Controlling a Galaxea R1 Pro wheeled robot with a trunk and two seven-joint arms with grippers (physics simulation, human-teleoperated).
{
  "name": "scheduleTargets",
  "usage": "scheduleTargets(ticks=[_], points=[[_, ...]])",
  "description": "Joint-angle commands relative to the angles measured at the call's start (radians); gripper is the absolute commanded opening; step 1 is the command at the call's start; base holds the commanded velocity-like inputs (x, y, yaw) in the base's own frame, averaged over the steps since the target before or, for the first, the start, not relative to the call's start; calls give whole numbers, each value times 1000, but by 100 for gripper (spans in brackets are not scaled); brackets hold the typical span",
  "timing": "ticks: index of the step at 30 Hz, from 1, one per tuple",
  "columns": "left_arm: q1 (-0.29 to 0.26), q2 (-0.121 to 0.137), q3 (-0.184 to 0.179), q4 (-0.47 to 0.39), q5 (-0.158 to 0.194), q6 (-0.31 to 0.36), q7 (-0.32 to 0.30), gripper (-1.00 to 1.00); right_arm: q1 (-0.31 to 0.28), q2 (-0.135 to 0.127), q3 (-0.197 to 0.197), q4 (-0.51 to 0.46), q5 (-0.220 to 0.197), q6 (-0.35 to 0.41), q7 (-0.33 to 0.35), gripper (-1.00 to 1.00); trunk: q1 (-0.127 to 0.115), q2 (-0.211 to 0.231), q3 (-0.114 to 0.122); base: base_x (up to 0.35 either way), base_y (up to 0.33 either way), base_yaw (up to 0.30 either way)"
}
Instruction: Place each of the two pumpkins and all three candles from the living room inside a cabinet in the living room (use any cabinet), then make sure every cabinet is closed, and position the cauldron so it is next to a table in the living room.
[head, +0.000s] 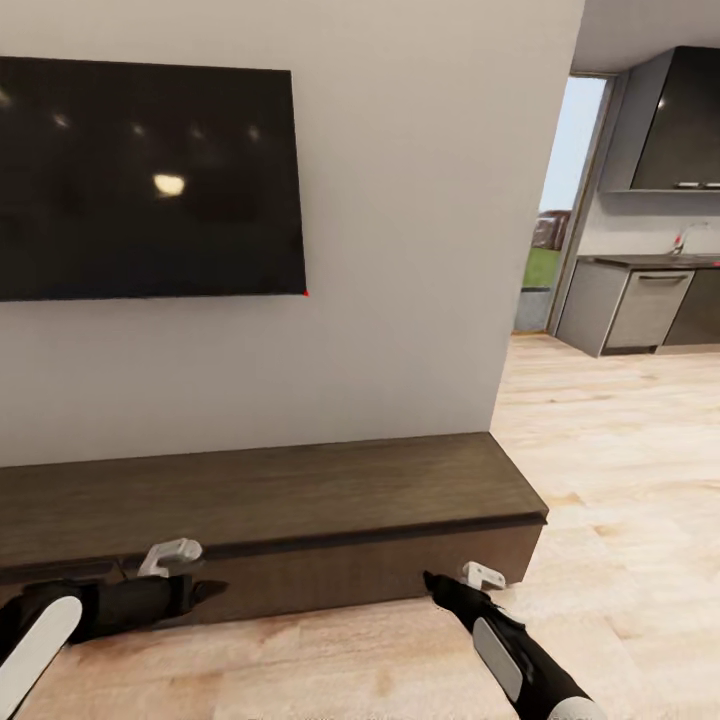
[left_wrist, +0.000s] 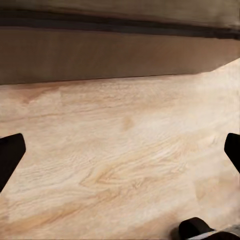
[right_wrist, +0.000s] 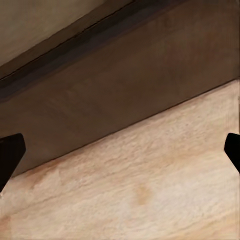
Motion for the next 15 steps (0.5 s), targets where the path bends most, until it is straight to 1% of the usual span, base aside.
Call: scheduleTargets(ticks=[1, 2, 3, 5, 6, 8, 9, 10, 11, 12, 13, 14, 15], points=[[-12, 1, 10, -1, 4, 16, -34, 100, 0, -9, -18, -2, -17, 12, 19, 100, 4, -8, -4, 0, 0, 0], [-21, 1, 18, -1, 12, 21, -57, 100, 0, -17, -41, -2, -28, 25, 47, 100, 8, -15, -7, 0, 0, 0], [-35, 0, 30, -2, 26, 21, -91, 100, 0, -32, -90, -2, -53, 60, 110, 100, 11, -22, -11, 0, 0, 0], [-44, -2, 38, -2, 38, 21, -115, 100, 0, -51, -139, -2, -75, 103, 178, 100, 19, -36, -17, 0, 0, 0], [-56, -4, 43, -2, 51, 21, -131, 100, 0, -69, -183, -2, -93, 146, 240, 100, 23, -43, -20, 0, 0, 0], [-69, -6, 45, -2, 66, 21, -143, 100, -3, -83, -226, -1, -109, 189, 286, 100, 31, -57, -26, 0, 0, 0], [-81, -9, 45, -2, 82, 21, -156, 100, -6, -92, -273, 0, -125, 232, 316, 100, 34, -64, -29, 0, 0, 0], [-85, -9, 45, -3, 90, 21, -163, 100, -9, -95, -296, 2, -132, 252, 326, 100, 38, -71, -32, 0, 0, 0], [-94, -11, 44, -3, 101, 21, -181, 100, -17, -99, -339, 7, -143, 282, 338, 100, 42, -78, -36, 0, 0, 0], [-98, -12, 42, -3, 106, 21, -190, 100, -23, -101, -356, 10, -146, 294, 339, 100, 46, -85, -39, 0, 0, 0], [-105, -16, 34, -3, 111, 21, -202, 100, -36, -104, -385, 15, -153, 310, 335, 100, 50, -92, -42, 0, 0, 0], [-108, -17, 29, -3, 114, 21, -207, 100, -42, -105, -398, 17, -156, 316, 332, 100, 54, -99, -45, 0, 0, 0], [-112, -20, 17, -3, 116, 21, -213, 100, -51, -106, -427, 21, -160, 324, 327, 100, 57, -106, -48, 0, 0, 0]])
